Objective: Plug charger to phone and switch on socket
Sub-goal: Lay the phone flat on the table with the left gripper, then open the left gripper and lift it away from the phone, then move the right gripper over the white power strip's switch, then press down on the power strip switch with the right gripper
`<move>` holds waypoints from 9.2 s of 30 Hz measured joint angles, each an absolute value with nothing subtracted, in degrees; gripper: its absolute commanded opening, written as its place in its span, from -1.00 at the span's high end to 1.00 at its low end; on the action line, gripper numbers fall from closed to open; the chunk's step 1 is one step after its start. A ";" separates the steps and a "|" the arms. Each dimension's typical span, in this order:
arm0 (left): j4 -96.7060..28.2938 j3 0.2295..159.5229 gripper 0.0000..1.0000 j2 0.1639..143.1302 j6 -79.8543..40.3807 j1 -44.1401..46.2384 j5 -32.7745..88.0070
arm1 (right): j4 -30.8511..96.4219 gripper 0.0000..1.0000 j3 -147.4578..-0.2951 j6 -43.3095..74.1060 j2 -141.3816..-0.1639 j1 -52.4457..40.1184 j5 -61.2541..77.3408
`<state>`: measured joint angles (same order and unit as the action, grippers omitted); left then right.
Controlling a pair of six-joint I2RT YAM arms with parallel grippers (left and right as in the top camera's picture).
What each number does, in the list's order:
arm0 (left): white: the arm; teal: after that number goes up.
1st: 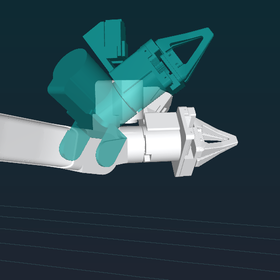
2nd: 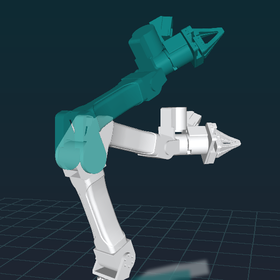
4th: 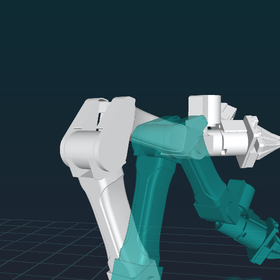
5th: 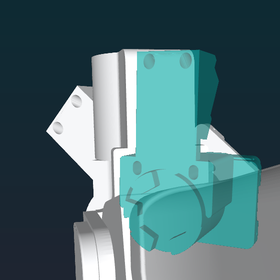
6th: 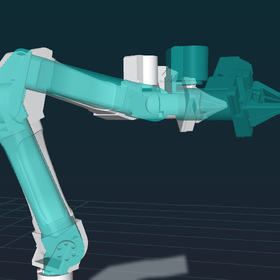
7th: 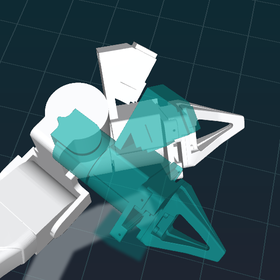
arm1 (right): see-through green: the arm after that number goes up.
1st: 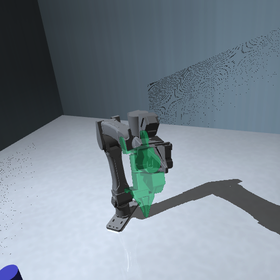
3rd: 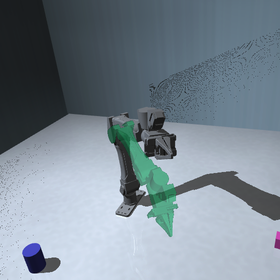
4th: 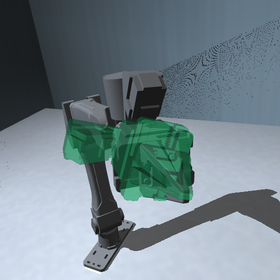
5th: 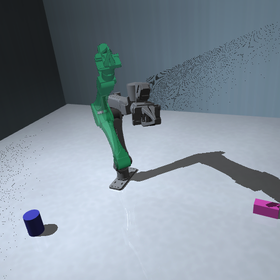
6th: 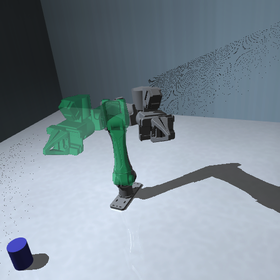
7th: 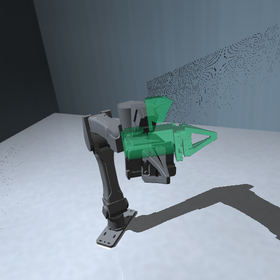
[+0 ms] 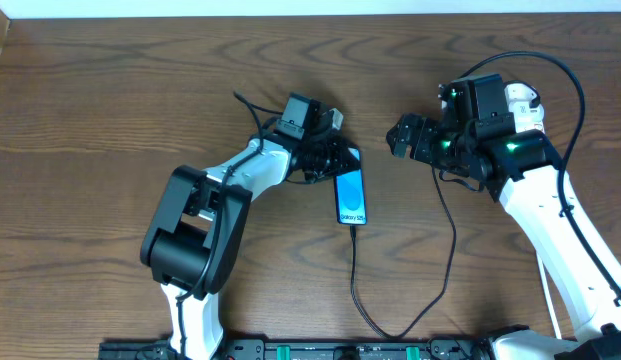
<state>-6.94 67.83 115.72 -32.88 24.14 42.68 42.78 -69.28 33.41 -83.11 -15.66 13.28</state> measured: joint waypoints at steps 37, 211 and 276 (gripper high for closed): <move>-3.90 68.62 -0.14 119.09 -36.21 24.01 44.03 | 43.55 -0.96 -69.28 33.41 -83.11 -15.99 11.66; -47.40 79.20 -0.68 68.36 -22.39 24.10 2.63 | 66.37 -0.99 -115.11 -19.07 -134.61 23.20 27.66; -47.40 79.20 -0.68 68.36 -22.37 24.10 2.61 | 63.46 -0.99 -111.28 -14.96 -133.69 24.36 24.64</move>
